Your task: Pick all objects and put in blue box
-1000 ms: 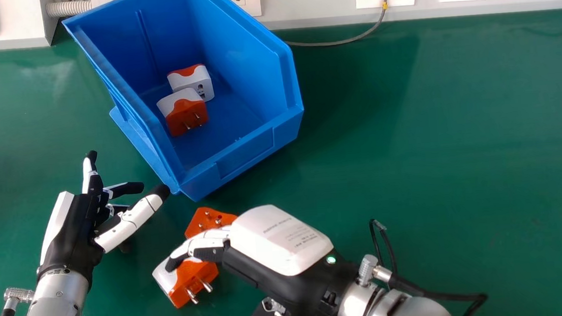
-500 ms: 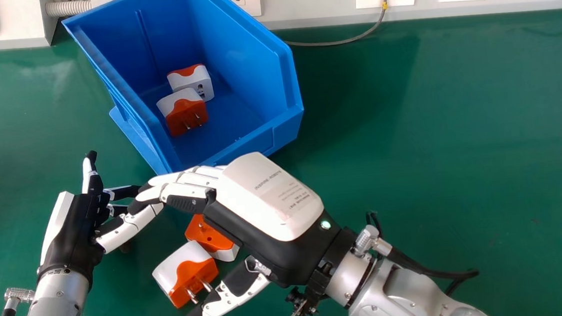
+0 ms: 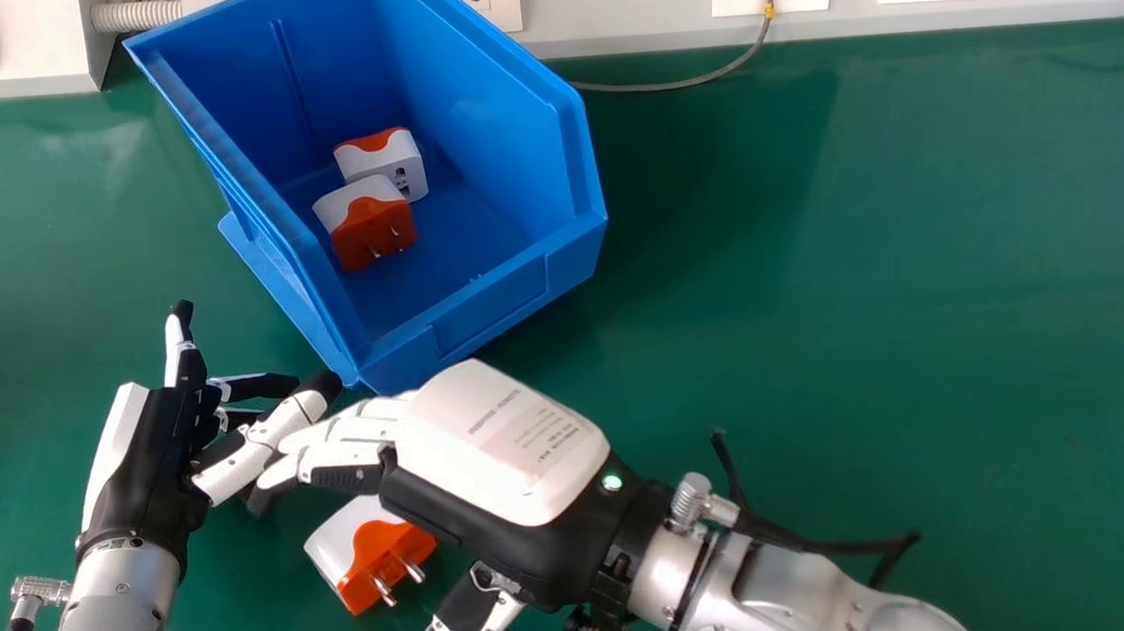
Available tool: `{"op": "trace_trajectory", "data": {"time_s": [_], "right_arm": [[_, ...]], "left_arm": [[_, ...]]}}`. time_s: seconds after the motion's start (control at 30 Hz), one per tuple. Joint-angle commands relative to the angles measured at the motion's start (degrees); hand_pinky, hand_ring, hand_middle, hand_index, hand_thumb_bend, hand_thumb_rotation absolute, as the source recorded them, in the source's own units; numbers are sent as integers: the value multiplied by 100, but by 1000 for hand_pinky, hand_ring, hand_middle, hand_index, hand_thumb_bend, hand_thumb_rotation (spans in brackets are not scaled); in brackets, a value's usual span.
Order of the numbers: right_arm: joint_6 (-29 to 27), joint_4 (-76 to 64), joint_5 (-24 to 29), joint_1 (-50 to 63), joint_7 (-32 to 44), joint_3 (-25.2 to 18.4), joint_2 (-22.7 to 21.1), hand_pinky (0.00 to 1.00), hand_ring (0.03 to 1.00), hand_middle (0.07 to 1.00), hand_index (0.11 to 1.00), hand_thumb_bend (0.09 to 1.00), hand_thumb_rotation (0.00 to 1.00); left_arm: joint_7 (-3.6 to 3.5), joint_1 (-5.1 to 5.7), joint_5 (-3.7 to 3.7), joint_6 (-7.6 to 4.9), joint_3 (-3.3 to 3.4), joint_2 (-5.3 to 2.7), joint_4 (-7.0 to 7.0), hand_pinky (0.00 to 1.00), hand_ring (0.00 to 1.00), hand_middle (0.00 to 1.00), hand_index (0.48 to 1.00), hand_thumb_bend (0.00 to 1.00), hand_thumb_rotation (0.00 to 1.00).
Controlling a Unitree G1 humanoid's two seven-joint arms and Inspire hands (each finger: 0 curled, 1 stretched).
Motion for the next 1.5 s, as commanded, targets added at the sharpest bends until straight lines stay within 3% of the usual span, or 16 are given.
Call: {"op": "trace_trajectory", "data": {"time_s": [0.0,0.07,0.13,0.23,0.37,0.6,0.83,1.1,1.2,1.33,1.47], "right_arm": [[-112,214,-26,-297,50,68,65,660,764,787,723,830,185],[-184,560,-127,-492,-17,172,89,660,763,785,722,828,183],[-256,841,-215,-645,-122,254,115,660,762,783,721,826,181],[-376,1214,-350,-831,-333,362,171,660,761,781,719,822,178],[-482,1603,-517,-1025,-609,507,222,661,761,780,718,819,172],[-579,1996,-566,-1261,-799,648,281,664,764,772,723,794,173],[-533,2016,-515,-1274,-791,653,311,667,767,771,727,786,174],[-408,1968,-492,-1205,-631,670,335,667,767,771,729,784,171],[-245,1901,-538,-1198,-448,709,320,662,767,775,726,782,164],[423,1452,-669,-1154,361,764,235,659,766,779,708,776,145],[1328,814,-670,-964,1444,733,220,629,722,748,685,742,74]], "left_arm": [[-301,379,222,436,-329,-280,362,530,604,687,782,717,456],[-291,365,263,559,-359,-268,308,532,603,686,783,713,449],[-283,369,295,599,-382,-253,268,535,604,687,785,710,445],[-264,363,289,581,-370,-272,280,543,610,692,786,709,441],[-232,381,355,537,-390,-263,268,552,615,697,785,708,439],[-273,311,318,495,-352,-283,421,574,635,711,792,686,422],[-279,328,318,538,-355,-278,372,580,639,713,787,680,416],[-293,327,290,469,-338,-286,399,570,635,712,789,658,381],[-275,357,308,440,-349,-281,354,571,641,719,794,655,374],[-346,291,302,413,-354,-253,490,578,651,729,801,666,388],[-441,276,217,392,-316,-258,519,574,663,747,811,722,458]]}}
